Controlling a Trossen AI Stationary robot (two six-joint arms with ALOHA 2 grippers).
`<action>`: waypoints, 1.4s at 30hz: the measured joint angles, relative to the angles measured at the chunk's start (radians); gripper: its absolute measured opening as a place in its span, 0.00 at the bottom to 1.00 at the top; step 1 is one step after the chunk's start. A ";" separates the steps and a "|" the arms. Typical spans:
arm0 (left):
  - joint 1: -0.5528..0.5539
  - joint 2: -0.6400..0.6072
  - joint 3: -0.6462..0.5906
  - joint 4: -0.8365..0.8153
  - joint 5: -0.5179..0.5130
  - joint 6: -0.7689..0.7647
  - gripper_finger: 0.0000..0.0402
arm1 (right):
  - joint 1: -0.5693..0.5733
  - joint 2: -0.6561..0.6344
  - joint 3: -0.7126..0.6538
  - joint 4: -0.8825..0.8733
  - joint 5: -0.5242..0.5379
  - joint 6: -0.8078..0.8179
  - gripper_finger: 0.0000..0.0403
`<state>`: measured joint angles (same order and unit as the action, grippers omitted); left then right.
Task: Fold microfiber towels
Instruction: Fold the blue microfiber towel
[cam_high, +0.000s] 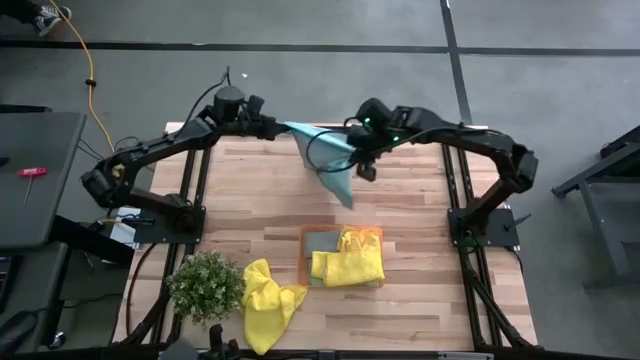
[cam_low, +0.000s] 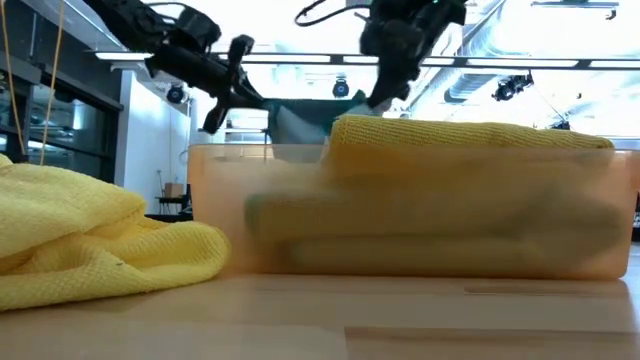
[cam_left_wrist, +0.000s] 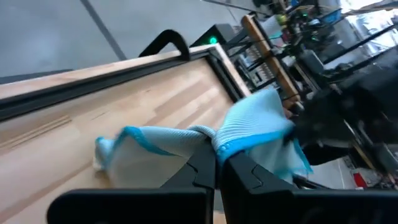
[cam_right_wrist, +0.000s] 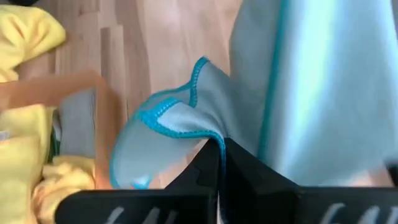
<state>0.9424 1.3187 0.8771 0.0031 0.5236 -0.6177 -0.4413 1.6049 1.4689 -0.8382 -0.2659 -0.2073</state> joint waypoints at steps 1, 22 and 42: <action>0.000 -0.018 0.000 -0.011 0.005 0.000 0.00 | -0.011 -0.011 0.000 -0.018 0.003 0.000 0.00; -0.387 -0.096 -0.020 -0.431 -0.190 0.179 0.00 | -0.022 0.175 -0.052 -0.238 0.049 -0.125 0.00; -0.395 0.423 -0.034 -0.082 -0.304 -0.183 0.00 | -0.155 0.173 -0.348 0.066 -0.139 -0.136 0.02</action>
<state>0.5475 1.7420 0.8429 -0.0790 0.2201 -0.8005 -0.5959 1.7775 1.1206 -0.7723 -0.4050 -0.3429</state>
